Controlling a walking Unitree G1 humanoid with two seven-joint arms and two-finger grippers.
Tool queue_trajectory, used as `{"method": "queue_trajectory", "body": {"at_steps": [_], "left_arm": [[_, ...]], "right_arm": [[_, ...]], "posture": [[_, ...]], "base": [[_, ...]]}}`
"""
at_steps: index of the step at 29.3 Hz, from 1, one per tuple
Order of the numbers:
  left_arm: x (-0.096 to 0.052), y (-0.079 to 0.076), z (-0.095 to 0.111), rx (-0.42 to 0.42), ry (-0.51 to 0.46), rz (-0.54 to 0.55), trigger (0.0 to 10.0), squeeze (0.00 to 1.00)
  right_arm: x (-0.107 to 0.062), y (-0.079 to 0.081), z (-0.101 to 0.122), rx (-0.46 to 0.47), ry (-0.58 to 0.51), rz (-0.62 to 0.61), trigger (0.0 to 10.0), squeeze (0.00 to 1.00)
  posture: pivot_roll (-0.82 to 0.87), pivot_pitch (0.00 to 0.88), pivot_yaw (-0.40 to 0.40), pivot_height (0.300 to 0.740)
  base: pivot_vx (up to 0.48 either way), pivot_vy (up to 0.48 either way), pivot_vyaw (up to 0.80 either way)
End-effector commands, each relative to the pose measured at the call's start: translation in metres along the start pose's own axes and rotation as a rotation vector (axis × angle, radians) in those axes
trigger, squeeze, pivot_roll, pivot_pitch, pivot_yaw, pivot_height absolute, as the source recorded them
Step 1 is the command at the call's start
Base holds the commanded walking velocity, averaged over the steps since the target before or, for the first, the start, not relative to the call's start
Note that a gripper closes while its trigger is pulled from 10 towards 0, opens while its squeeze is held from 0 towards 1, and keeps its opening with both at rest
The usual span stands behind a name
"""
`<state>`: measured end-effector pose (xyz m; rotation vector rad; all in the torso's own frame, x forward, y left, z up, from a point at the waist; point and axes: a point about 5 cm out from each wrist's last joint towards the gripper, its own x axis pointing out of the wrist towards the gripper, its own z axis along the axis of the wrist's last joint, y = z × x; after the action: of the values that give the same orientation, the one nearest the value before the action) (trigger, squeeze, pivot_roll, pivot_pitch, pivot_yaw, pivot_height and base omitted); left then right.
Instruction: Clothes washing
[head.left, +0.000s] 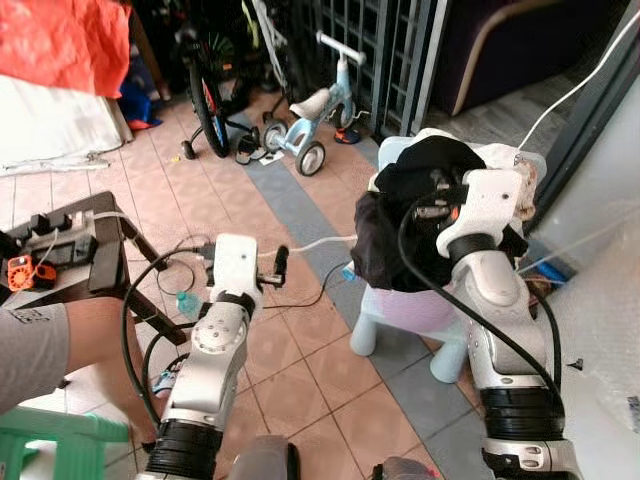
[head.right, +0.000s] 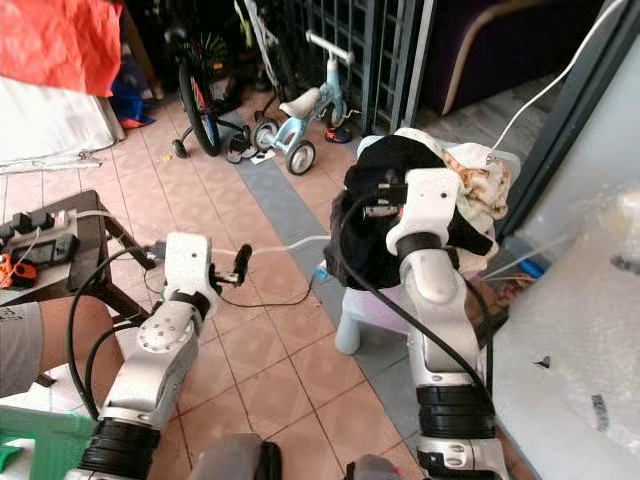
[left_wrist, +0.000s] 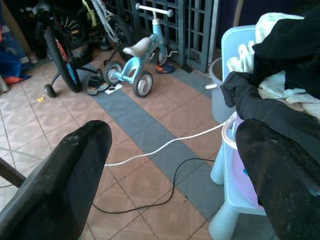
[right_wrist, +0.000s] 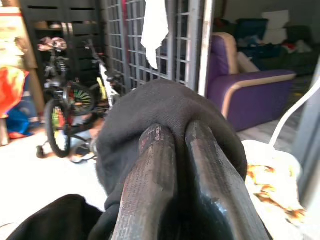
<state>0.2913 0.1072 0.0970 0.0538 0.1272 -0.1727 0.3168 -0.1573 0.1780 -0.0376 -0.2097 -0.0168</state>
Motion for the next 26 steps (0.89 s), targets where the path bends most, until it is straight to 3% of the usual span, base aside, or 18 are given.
{"method": "queue_trajectory", "body": {"at_steps": [1, 4, 22, 26], "left_arm": [[-0.001, 0.002, 0.001, 0.010, -0.005, -0.005, 10.0, 0.00], [-0.001, 0.003, 0.000, 0.012, -0.002, -0.010, 10.0, 0.00], [0.002, 0.001, 0.001, 0.006, -0.009, -0.015, 10.0, 0.00], [0.003, -0.001, 0.002, -0.021, -0.010, -0.016, 10.0, 0.00]], "right_arm": [[0.004, -0.002, 0.011, -0.005, -0.052, -0.023, 10.0, 0.00], [0.007, -0.015, 0.014, -0.059, -0.069, -0.089, 10.0, 0.00], [0.024, -0.057, 0.034, -0.201, -0.156, -0.291, 10.0, 0.00], [0.028, -0.068, 0.037, -0.224, -0.164, -0.319, 10.0, 0.00]], "posture": [[-0.05, 0.109, 0.055, 0.740], [-0.05, 0.111, 0.059, 0.740], [-0.06, 0.103, 0.060, 0.740], [-0.06, 0.102, 0.058, 0.740]], "base": [[0.289, 0.000, -0.80], [0.290, 0.000, -0.80], [0.272, 0.000, -0.80], [0.000, 0.000, -0.80]]}}
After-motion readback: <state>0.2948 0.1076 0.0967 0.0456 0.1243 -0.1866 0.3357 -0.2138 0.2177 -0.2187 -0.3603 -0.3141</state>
